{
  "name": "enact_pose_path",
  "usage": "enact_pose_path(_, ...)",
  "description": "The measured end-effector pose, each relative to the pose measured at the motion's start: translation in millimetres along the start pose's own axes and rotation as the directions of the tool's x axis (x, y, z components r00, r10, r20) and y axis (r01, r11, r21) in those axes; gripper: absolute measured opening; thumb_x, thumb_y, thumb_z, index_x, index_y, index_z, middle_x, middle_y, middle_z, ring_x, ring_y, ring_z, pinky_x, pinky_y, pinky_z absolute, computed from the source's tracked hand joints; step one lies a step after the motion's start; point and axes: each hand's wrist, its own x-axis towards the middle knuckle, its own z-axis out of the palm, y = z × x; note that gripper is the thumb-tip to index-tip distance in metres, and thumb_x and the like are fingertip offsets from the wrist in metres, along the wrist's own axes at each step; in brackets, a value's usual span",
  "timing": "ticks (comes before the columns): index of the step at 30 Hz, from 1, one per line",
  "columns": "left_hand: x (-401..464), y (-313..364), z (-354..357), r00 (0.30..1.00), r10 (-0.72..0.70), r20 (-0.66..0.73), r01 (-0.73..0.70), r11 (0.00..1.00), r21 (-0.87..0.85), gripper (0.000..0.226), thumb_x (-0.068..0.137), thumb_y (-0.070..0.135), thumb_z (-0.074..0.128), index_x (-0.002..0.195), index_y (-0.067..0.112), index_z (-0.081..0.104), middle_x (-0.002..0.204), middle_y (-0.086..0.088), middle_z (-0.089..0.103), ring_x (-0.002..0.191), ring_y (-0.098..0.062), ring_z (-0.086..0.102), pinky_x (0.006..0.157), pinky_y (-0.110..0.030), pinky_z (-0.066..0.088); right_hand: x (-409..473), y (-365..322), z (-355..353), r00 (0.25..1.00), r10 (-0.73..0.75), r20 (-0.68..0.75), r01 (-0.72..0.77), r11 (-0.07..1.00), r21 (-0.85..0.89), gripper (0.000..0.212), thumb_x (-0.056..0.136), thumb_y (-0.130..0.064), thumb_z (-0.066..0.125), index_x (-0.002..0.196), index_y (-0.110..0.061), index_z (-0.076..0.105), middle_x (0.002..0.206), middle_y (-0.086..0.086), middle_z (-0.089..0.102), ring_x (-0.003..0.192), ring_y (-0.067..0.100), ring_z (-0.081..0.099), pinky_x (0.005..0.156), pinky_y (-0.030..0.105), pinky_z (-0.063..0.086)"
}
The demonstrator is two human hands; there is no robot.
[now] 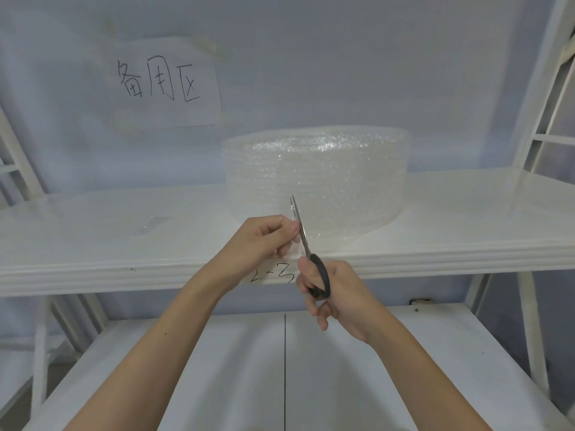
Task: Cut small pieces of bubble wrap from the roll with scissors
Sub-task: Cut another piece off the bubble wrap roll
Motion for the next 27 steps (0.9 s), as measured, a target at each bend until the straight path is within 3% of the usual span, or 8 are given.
enact_pose_path(4, 0, 2, -2, 1.000, -0.012, -0.017, 0.012, 1.000, -0.007, 0.035, 0.097, 0.029, 0.058, 0.063, 0.023, 0.064, 0.061, 0.001, 0.051, 0.055, -0.007, 0.045, 0.056, -0.013, 0.038, 1, 3, 0, 1.000, 0.001, -0.010, -0.001, 1.000, -0.003, 0.045, 0.072, -0.050, 0.066, 0.062, -0.009, 0.053, 0.062, 0.002, 0.045, 0.044, 0.015, 0.045, 0.034, 0.023, 0.039)
enact_pose_path(9, 4, 5, -2, 0.990, -0.059, -0.125, 0.048, 0.995, -0.090, 0.035, 0.081, 0.057, 0.061, 0.057, 0.031, 0.057, 0.056, 0.015, 0.044, 0.051, -0.008, 0.035, 0.047, -0.014, 0.031, 1, 4, 0, 1.000, 0.009, -0.021, -0.009, 1.000, 0.000, 0.045, 0.071, -0.050, 0.068, 0.061, -0.009, 0.053, 0.062, 0.001, 0.045, 0.044, 0.016, 0.044, 0.034, 0.023, 0.039)
enact_pose_path(17, 4, 3, 2, 0.971, -0.052, -0.234, 0.021, 0.991, -0.131, 0.017, 0.096, 0.027, 0.058, 0.079, 0.022, 0.060, 0.060, 0.008, 0.046, 0.053, -0.012, 0.036, 0.048, -0.021, 0.029, 0, 3, -2, 1.000, 0.015, -0.005, -0.015, 1.000, -0.007, 0.043, 0.072, -0.050, 0.068, 0.062, -0.011, 0.054, 0.064, 0.001, 0.046, 0.044, 0.017, 0.042, 0.032, 0.022, 0.037)
enact_pose_path(24, 5, 9, 9, 0.970, -0.040, -0.240, 0.008, 0.991, -0.136, 0.029, 0.094, 0.043, 0.056, 0.072, 0.025, 0.062, 0.065, 0.000, 0.045, 0.055, -0.013, 0.035, 0.049, -0.023, 0.028, 0, 1, -2, 1.000, 0.017, -0.019, -0.017, 0.999, -0.031, 0.047, 0.080, -0.048, 0.070, 0.059, -0.011, 0.052, 0.060, -0.003, 0.045, 0.044, 0.017, 0.042, 0.032, 0.022, 0.037)
enact_pose_path(27, 6, 7, 10, 0.965, -0.041, -0.259, 0.007, 0.991, -0.134, 0.027, 0.095, 0.035, 0.058, 0.072, 0.024, 0.064, 0.063, 0.003, 0.045, 0.053, -0.012, 0.036, 0.047, -0.018, 0.030, 0, 2, -1, 0.999, 0.028, -0.046, -0.030, 0.999, -0.034, 0.043, 0.085, -0.041, 0.067, 0.058, -0.012, 0.051, 0.061, -0.002, 0.046, 0.044, 0.018, 0.042, 0.033, 0.022, 0.036)
